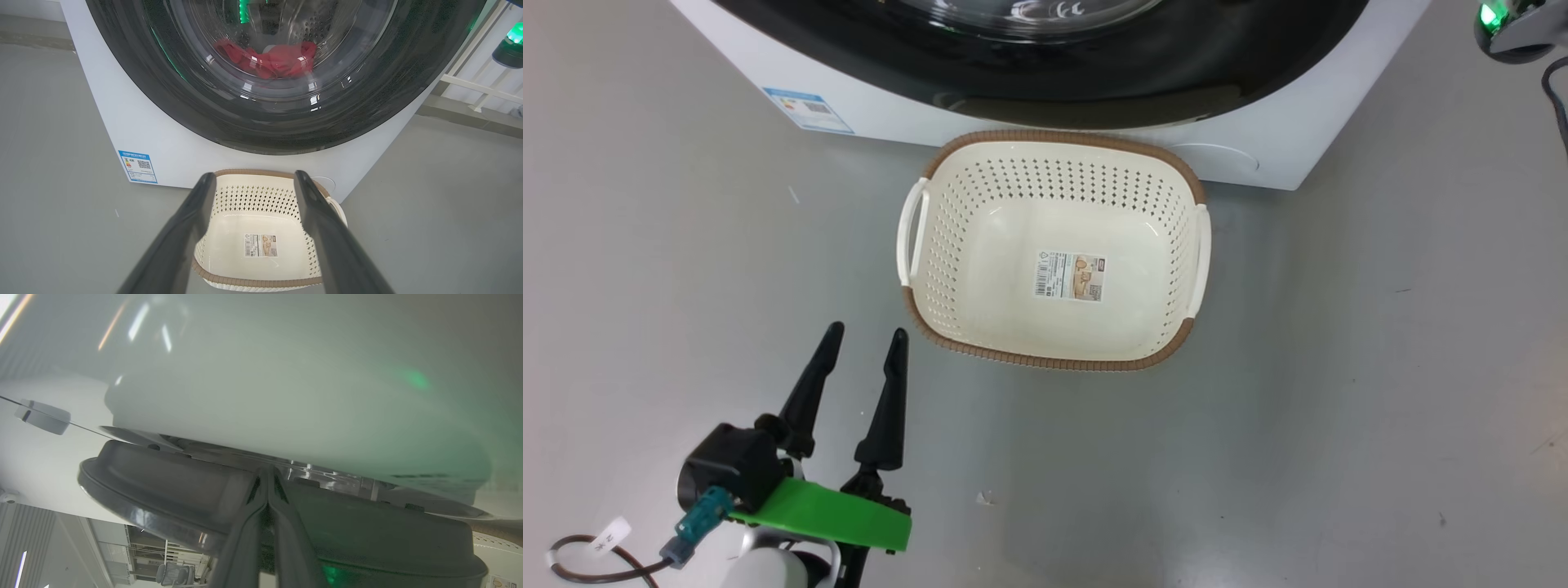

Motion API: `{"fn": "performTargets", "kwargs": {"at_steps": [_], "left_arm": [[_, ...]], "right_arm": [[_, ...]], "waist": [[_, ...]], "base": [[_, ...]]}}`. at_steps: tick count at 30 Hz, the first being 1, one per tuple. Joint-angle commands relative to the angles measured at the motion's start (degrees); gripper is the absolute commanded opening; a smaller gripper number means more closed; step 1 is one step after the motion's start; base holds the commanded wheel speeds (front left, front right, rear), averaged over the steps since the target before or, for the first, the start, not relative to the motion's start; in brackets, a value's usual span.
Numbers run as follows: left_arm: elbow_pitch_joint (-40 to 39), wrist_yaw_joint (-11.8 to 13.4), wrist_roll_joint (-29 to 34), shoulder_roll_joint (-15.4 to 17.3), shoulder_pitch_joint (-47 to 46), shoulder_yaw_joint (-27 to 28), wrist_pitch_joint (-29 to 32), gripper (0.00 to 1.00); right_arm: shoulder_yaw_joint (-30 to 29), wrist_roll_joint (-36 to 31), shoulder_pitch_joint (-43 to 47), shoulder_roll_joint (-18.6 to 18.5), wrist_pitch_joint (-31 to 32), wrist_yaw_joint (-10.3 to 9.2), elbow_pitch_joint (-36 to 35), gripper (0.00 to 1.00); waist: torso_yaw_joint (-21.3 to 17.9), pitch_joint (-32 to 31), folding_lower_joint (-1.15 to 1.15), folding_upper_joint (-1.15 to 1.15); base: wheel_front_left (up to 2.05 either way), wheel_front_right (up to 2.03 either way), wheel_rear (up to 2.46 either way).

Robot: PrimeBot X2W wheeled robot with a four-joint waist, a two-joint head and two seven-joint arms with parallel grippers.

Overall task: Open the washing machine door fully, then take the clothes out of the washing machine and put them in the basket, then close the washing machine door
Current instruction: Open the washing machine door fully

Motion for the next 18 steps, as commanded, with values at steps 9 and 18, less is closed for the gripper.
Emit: {"fn": "performTargets", "kwargs": {"at_steps": [9,18], "left_arm": [[-0.74,-0.26,-0.57,0.94,-0.48,1.45,-0.52,1.00],[-0.70,-0.27,-0.03,0.94,0.81,1.50,-0.52,1.00]], "right_arm": [[1.04,1.04,-0.60,2.19,4.37,-0.03,-0.96,0.00],[1.67,1.12,6.00,3.42,6.88,-0.03,-5.42,0.00]], "waist": [[0.44,-0.85,0.00,0.00],[-0.71,-4.20,0.00,0.00]], "base": [[0.00,0.00,0.00],[0.00,0.00,0.00]]}}
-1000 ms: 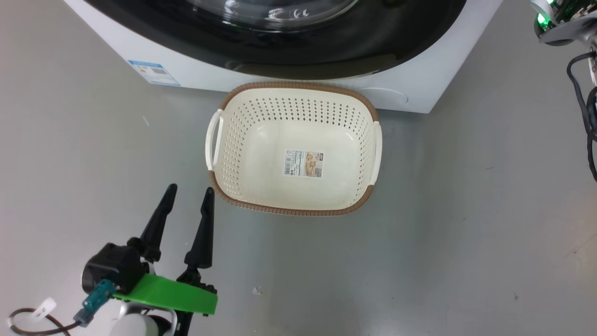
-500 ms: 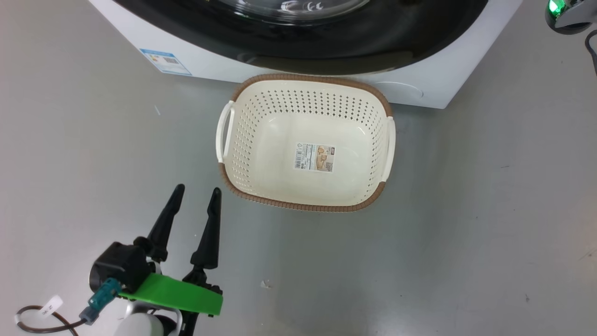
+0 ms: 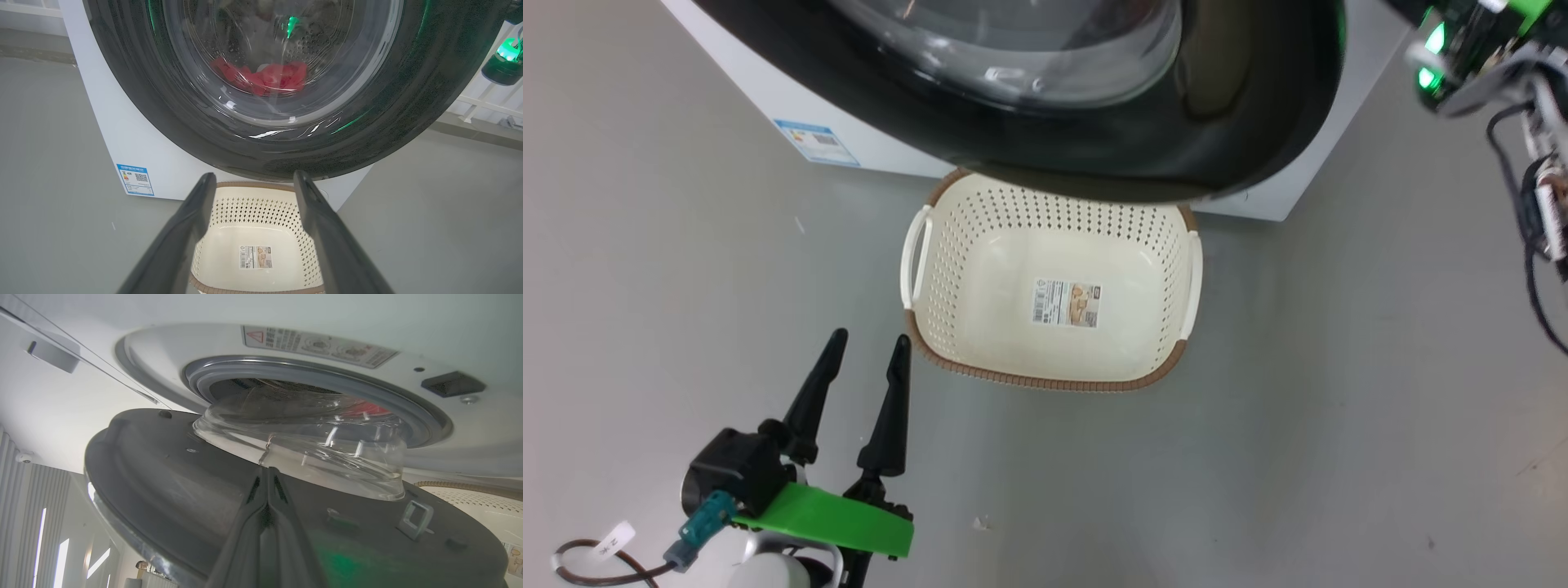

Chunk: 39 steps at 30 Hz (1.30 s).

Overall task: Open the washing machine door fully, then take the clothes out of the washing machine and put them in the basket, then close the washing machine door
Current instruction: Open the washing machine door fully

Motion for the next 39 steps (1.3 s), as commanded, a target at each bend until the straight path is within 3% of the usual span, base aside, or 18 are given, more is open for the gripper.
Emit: {"fn": "performTargets", "kwargs": {"at_steps": [1,22,39], "left_arm": [[-1.05,-0.26,0.41,0.97,0.79,1.73,-0.52,1.00],[-2.42,1.30,0.31,0.97,8.27,1.65,-0.52,1.00],[-3.95,3.05,0.71,0.97,12.16,1.82,-0.52,1.00]], "right_arm": [[1.14,0.71,2.78,1.82,1.39,0.37,-2.34,0.00],[4.47,-1.23,23.34,5.88,5.74,0.37,-15.46,0.00],[6.73,-5.37,33.33,10.25,2.82,0.37,-23.27,0.00]], "waist": [[-0.65,-1.56,0.00,0.00],[0.16,-11.93,0.00,0.00],[6.04,-16.81,0.00,0.00]], "base": [[0.00,0.00,0.00],[0.00,0.00,0.00],[0.00,0.00,0.00]]}}
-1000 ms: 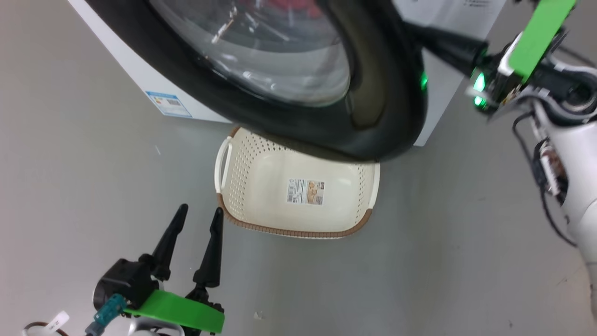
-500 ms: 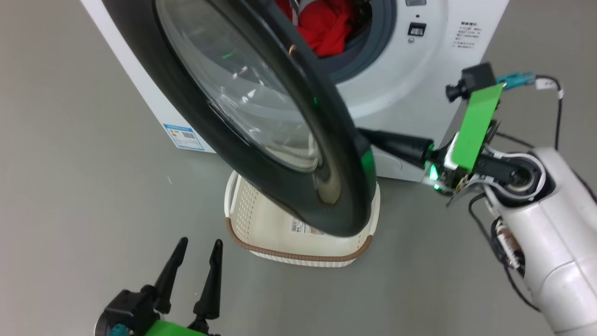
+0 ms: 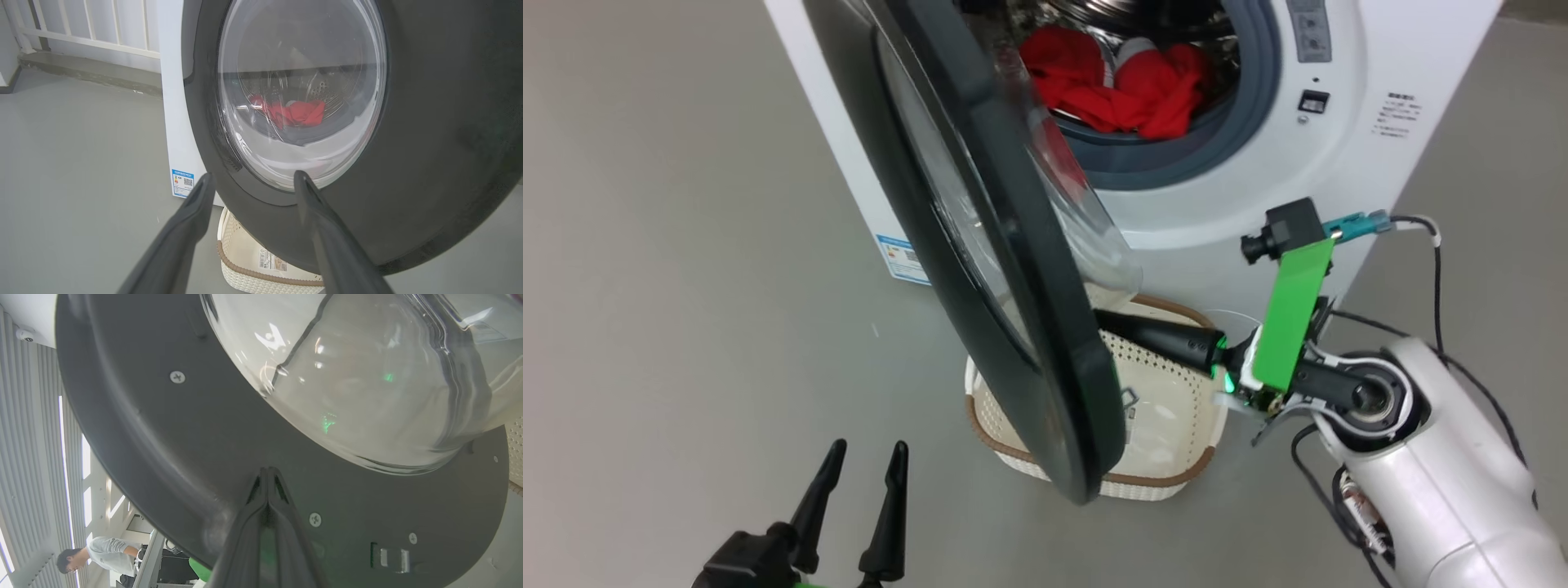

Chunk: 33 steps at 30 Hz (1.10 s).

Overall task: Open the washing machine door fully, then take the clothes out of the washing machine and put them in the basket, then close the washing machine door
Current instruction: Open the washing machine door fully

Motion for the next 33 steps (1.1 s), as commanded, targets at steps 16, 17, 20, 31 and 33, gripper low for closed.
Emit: {"fn": "performTargets", "kwargs": {"at_steps": [16,17,20,31,33], "left_arm": [[-2.05,0.97,1.17,0.78,2.59,2.58,-0.52,1.00],[-2.02,0.96,1.22,0.78,2.69,2.68,-0.52,1.00],[-2.03,0.76,1.41,0.78,2.97,2.95,-0.52,1.00],[-2.88,1.04,1.11,0.78,3.57,3.85,-0.52,1.00],[-3.07,1.13,0.98,0.78,3.50,3.91,-0.52,1.00]], "right_arm": [[5.04,-2.02,4.55,3.91,-3.71,0.39,-4.84,0.00],[5.34,-1.94,4.61,4.02,-3.90,0.39,-4.81,0.00],[6.66,-2.17,4.57,4.35,-5.40,0.39,-4.67,0.00],[11.37,-2.26,2.59,4.65,-10.64,0.39,-4.31,0.00],[12.30,-2.02,1.98,4.66,-11.61,0.39,-4.05,0.00]], "waist": [[7.91,-4.54,0.00,0.00],[8.28,-4.68,0.00,0.00],[9.67,-5.14,0.00,0.00],[11.21,-5.05,0.00,0.00],[11.30,-4.83,0.00,0.00]], "base": [[0.00,0.00,0.00],[0.00,0.00,0.00],[0.00,0.00,0.00],[0.00,0.00,0.00],[0.00,0.00,0.00]]}}
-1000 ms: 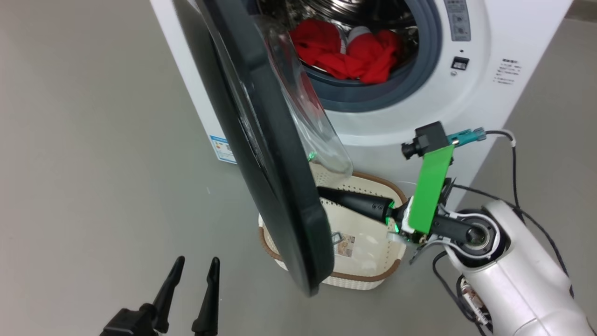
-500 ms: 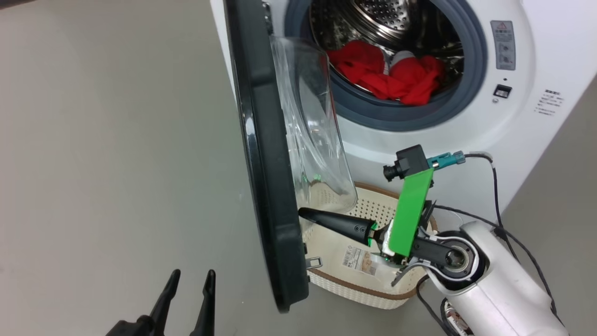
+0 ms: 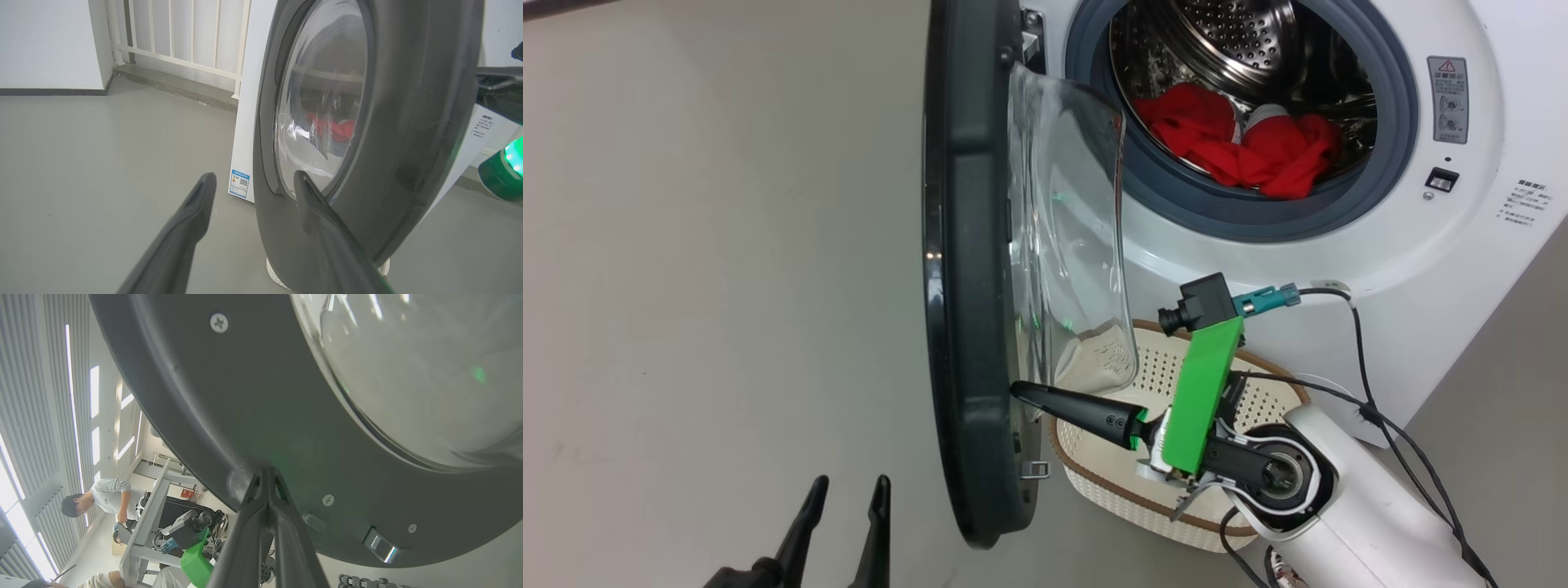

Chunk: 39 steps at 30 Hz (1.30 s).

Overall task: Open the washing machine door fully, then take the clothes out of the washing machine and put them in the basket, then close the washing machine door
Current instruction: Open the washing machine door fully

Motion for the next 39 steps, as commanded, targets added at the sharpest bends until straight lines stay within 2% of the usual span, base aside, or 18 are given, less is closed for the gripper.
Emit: {"fn": "performTargets", "kwargs": {"at_steps": [1,11,12,13,14,15,16,29,39], "left_arm": [[-1.84,0.66,0.27,0.59,-1.12,2.06,-0.52,1.00],[-2.06,0.99,0.02,0.59,-1.33,2.36,-0.52,1.00],[-2.05,0.99,0.01,0.59,-1.34,2.39,-0.52,1.00],[-2.03,0.97,0.00,0.59,-1.34,2.43,-0.52,1.00],[-2.00,0.95,-0.02,0.59,-1.34,2.47,-0.52,1.00],[-1.95,0.94,-0.08,0.59,-1.32,2.52,-0.52,1.00],[-1.85,0.91,-0.14,0.59,-1.30,2.57,-0.52,1.00],[-0.12,-0.27,0.18,0.59,-1.92,4.09,-0.52,1.00],[0.89,-1.00,0.10,0.59,-2.16,5.98,-0.52,1.00]], "right_arm": [[1.28,0.51,-2.51,1.54,-0.83,0.39,-1.36,0.00],[2.97,1.07,-3.62,1.55,-3.07,0.39,-0.65,0.00],[2.98,0.92,-3.58,1.55,-3.30,0.39,-0.51,0.18],[2.98,0.78,-3.51,1.55,-3.48,0.39,-0.37,0.30],[2.94,0.65,-3.40,1.55,-3.68,0.39,-0.24,0.38],[2.85,0.48,-3.21,1.55,-4.02,0.39,0.02,0.57],[2.78,0.30,-2.98,1.55,-4.37,0.39,0.37,1.00],[2.37,-4.00,-0.16,-2.33,-11.80,0.39,3.42,1.00],[2.59,-4.31,3.96,-6.19,-15.85,0.39,5.16,1.00]], "waist": [[0.09,0.21,0.00,0.00],[0.08,0.43,0.00,0.00],[0.05,0.39,0.00,0.00],[0.02,0.35,0.00,0.00],[-0.02,0.27,0.00,0.00],[-0.07,0.16,0.00,0.00],[-0.13,0.06,0.00,0.00],[-1.68,-0.52,0.00,0.00],[-4.06,-1.12,0.00,0.00]], "base": [[0.00,0.00,0.00],[0.00,0.00,0.00],[0.00,0.00,0.00],[0.00,0.00,0.00],[0.00,0.00,0.00],[0.00,0.00,0.00],[0.00,0.00,0.00],[0.00,0.00,0.00],[0.00,0.00,0.00]]}}
